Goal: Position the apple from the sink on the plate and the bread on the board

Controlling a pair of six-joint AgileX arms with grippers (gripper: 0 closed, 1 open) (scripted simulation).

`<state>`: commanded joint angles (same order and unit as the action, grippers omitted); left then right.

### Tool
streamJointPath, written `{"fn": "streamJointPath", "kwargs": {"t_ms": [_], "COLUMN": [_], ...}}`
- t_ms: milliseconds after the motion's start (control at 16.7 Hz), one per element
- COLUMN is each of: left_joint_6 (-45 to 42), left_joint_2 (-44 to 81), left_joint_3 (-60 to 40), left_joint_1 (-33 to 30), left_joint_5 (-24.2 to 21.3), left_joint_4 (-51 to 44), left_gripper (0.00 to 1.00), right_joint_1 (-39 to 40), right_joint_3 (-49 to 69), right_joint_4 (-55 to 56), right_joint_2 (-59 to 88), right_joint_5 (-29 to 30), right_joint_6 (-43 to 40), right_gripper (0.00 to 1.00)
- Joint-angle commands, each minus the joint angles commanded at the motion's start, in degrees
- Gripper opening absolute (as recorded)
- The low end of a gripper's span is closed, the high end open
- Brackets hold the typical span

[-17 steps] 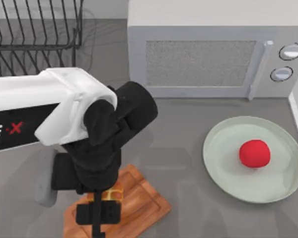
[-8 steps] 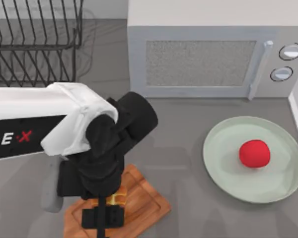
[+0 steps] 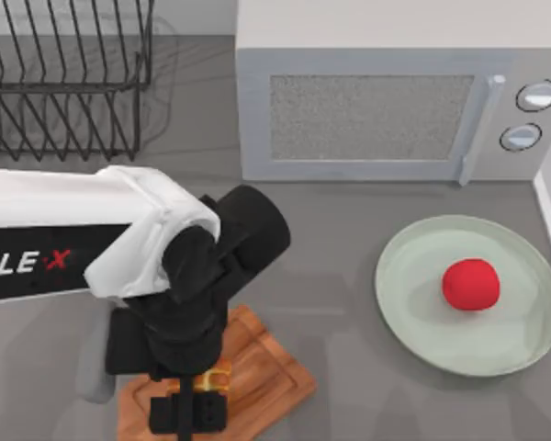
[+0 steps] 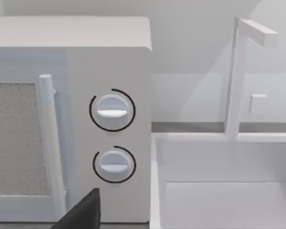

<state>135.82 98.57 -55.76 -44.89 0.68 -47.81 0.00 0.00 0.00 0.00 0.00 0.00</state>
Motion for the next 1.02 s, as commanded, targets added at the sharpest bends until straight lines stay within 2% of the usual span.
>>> {"fn": "streamJointPath", "kwargs": {"t_ms": [780, 1020], "left_joint_6": [0.0, 0.0], "left_joint_2": [0.0, 0.0], "left_joint_3": [0.0, 0.0], "left_joint_1": [0.0, 0.0], "left_joint_5": [0.0, 0.0], "left_joint_4": [0.0, 0.0], "left_gripper": [0.98, 1.0], "right_joint_1": [0.0, 0.0], "right_joint_3": [0.0, 0.0], "right_joint_4": [0.0, 0.0], "right_joint_2": [0.0, 0.0], "right_joint_5": [0.0, 0.0], "right_joint_6": [0.0, 0.0], "right_gripper": [1.0, 1.0]}}
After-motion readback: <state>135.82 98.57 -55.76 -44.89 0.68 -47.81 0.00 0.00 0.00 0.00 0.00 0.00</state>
